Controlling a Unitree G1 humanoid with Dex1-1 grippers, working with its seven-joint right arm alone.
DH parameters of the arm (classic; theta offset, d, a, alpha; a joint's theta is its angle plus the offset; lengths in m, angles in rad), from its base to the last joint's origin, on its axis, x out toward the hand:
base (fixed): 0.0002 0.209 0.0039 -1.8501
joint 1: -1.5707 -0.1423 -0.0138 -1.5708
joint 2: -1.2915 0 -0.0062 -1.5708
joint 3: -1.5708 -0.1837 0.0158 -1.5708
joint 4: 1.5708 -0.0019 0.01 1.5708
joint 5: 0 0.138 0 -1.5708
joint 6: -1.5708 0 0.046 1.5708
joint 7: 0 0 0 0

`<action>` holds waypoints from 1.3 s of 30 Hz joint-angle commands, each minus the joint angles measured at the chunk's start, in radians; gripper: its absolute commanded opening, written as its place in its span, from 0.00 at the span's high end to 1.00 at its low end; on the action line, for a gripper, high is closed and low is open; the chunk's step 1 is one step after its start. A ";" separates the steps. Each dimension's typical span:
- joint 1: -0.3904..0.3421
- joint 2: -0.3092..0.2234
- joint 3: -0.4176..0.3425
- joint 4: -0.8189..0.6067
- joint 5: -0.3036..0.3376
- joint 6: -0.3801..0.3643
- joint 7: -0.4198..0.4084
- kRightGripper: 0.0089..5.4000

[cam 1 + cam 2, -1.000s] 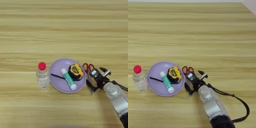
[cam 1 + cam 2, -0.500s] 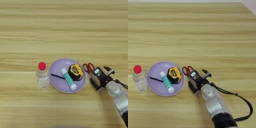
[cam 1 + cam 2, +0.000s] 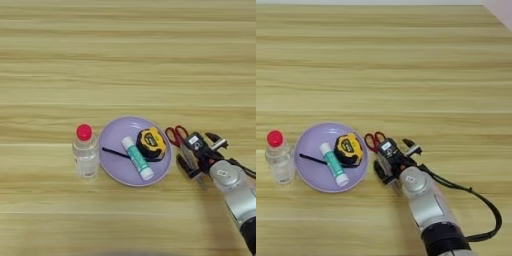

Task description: Move the objects on the table

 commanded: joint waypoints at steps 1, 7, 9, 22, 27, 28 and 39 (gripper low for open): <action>-0.043 -0.022 -0.012 -0.085 0.015 0.000 0.011 0.00; -0.095 -0.027 0.003 0.003 -0.001 -0.001 0.007 0.00; -0.107 -0.026 0.008 0.037 -0.009 -0.007 -0.003 0.00; -0.208 -0.012 0.054 0.296 -0.041 -0.071 -0.060 0.00; -0.228 -0.019 0.066 0.339 -0.056 -0.077 -0.096 0.00; -0.230 -0.021 0.069 0.345 -0.059 -0.079 -0.103 0.00; -0.213 -0.040 0.065 0.302 -0.071 -0.062 -0.149 0.00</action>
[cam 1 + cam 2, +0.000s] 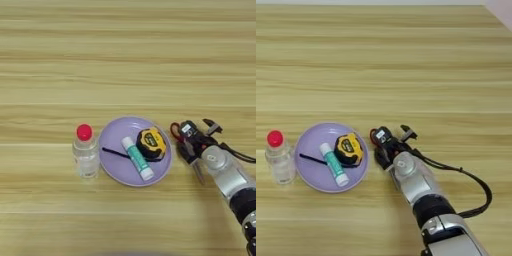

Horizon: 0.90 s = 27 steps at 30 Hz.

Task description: Move the objects on the table

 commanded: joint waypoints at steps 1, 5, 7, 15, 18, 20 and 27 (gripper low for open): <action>0.000 -0.037 -0.016 -0.037 -0.002 0.031 -0.010 0.00; 0.007 -0.038 -0.023 -0.053 0.001 0.031 -0.012 0.00; 0.012 -0.032 -0.038 -0.079 0.018 0.020 -0.011 0.00; 0.016 -0.012 -0.115 -0.158 0.085 -0.032 -0.049 0.00; 0.016 0.001 -0.149 -0.190 0.123 -0.071 -0.056 0.00; 0.020 0.009 -0.168 -0.216 0.149 -0.091 -0.053 0.00; 0.047 0.023 -0.192 -0.307 0.198 -0.101 -0.024 0.00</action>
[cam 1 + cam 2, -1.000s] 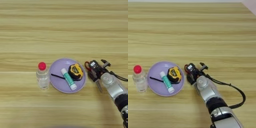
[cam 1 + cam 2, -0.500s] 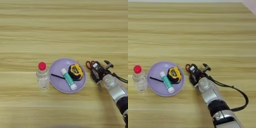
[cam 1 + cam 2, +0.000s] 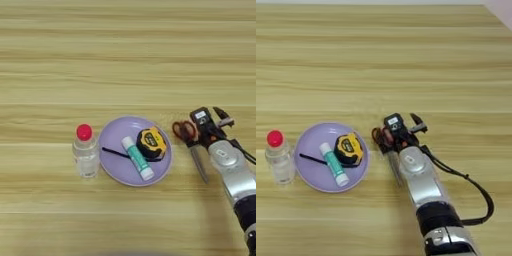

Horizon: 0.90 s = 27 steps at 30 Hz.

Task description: Move the objects on the table

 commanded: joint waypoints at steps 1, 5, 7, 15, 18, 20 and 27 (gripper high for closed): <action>-0.031 -0.009 -0.025 -0.095 0.035 -0.022 0.018 0.00; -0.009 -0.004 -0.025 -0.152 0.053 -0.004 0.042 0.00; 0.013 0.001 -0.028 -0.206 0.071 0.020 0.065 0.00; 0.138 0.035 0.001 -0.512 0.119 0.165 0.163 0.00; 0.204 0.037 0.015 -0.657 0.135 0.245 0.203 0.00; 0.236 0.040 0.022 -0.732 0.144 0.289 0.222 0.00; 0.318 0.044 0.048 -0.870 0.161 0.386 0.259 0.00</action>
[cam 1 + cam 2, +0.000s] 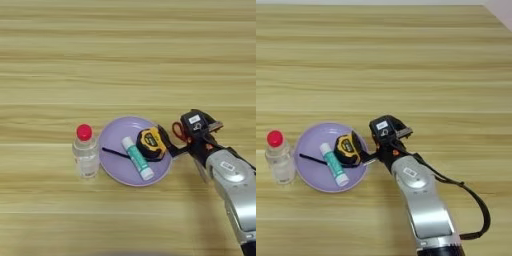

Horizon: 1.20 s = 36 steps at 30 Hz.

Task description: Move the objects on the table

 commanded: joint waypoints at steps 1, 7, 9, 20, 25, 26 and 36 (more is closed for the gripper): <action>0.010 -0.005 0.001 -0.114 0.021 0.032 0.011 0.00; 0.071 -0.005 0.018 -0.206 0.076 0.177 0.061 0.00; 0.082 -0.012 0.028 -0.222 0.086 0.219 0.075 0.00; 0.098 -0.003 0.069 -0.216 0.111 0.318 0.094 0.00; 0.081 0.011 0.081 -0.180 0.120 0.324 0.094 0.00; 0.077 0.014 0.083 -0.173 0.123 0.326 0.096 0.00; 0.013 0.043 0.078 -0.110 0.154 0.367 0.096 0.00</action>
